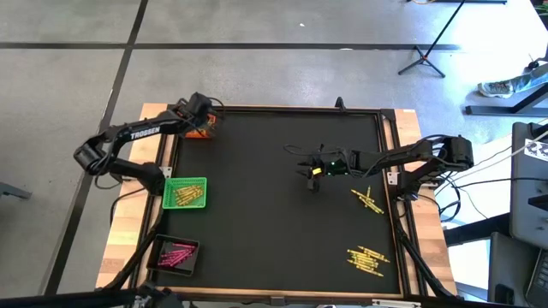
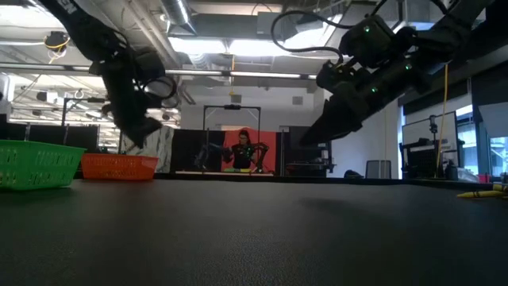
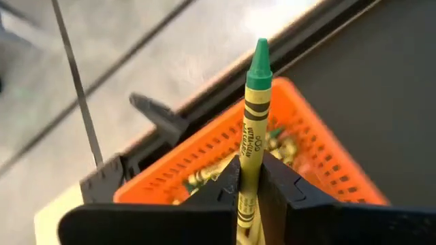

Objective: Sort crayons
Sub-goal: Put the green crayon into the orange bin, then put the yellow crayon into the green bin

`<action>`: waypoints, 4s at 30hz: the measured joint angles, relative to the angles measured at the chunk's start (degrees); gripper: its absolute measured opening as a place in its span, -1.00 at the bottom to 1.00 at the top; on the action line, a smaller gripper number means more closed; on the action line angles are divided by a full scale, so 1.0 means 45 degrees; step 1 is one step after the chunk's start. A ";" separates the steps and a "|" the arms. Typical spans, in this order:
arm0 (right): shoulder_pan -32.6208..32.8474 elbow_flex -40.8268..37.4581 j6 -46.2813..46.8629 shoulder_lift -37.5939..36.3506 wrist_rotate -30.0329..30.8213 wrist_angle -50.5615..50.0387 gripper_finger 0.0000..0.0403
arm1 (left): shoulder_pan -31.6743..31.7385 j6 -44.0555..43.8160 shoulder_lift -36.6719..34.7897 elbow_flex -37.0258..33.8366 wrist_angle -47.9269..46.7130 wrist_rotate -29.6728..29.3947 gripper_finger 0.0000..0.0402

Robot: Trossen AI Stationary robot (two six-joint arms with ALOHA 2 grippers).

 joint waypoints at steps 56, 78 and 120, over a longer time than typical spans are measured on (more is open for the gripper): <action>0.0000 0.1608 0.6322 -0.3662 -0.1032 -1.5703 -0.34 | -0.6849 0.0570 0.2015 -0.2328 1.3780 0.7982 -0.49; 0.0000 0.0482 0.6640 -0.2062 -0.2042 -1.5760 -0.34 | -0.7381 0.1107 0.4355 -0.2328 1.5353 0.7980 -0.49; 0.0010 0.2696 0.3135 -0.2389 0.0522 -1.3739 -0.93 | -0.7381 0.0641 0.4350 -0.2314 1.5958 0.7791 -0.49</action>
